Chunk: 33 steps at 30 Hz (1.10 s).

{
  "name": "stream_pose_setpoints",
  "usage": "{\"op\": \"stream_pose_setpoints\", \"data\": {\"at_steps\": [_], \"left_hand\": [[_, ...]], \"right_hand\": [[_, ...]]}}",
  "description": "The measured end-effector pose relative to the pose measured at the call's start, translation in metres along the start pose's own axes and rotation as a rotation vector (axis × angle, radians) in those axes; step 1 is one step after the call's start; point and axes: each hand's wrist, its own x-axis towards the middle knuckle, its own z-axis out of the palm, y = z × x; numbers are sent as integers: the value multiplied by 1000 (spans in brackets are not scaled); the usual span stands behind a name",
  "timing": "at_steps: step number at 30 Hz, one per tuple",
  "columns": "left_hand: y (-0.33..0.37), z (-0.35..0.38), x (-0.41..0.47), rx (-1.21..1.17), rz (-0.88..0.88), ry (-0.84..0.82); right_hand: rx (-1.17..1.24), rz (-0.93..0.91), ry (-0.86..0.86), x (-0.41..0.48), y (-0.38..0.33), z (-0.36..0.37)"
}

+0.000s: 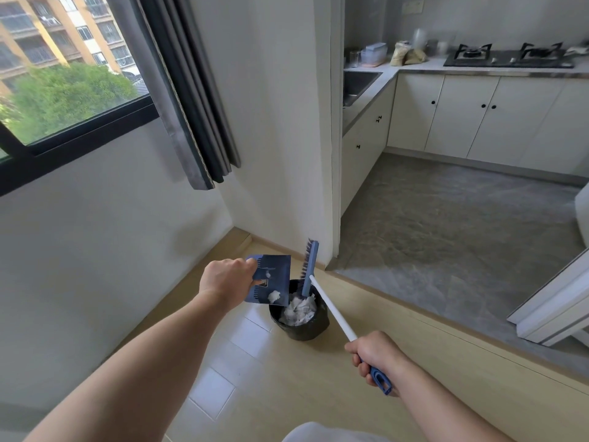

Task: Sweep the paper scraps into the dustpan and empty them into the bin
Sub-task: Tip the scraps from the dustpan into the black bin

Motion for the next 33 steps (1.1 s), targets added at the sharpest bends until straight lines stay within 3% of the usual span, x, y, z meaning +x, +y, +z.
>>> {"op": "stream_pose_setpoints", "data": {"at_steps": [16, 20, 33], "left_hand": [[3, 3, 0, 74, 140, -14], [2, 0, 4, 46, 90, 8], [10, -12, 11, 98, 164, 5]], "right_hand": [[-13, -18, 13, 1, 1, -4], [-19, -12, 20, 2, 1, -3], [-5, -2, 28, 3, -1, -4]]}}
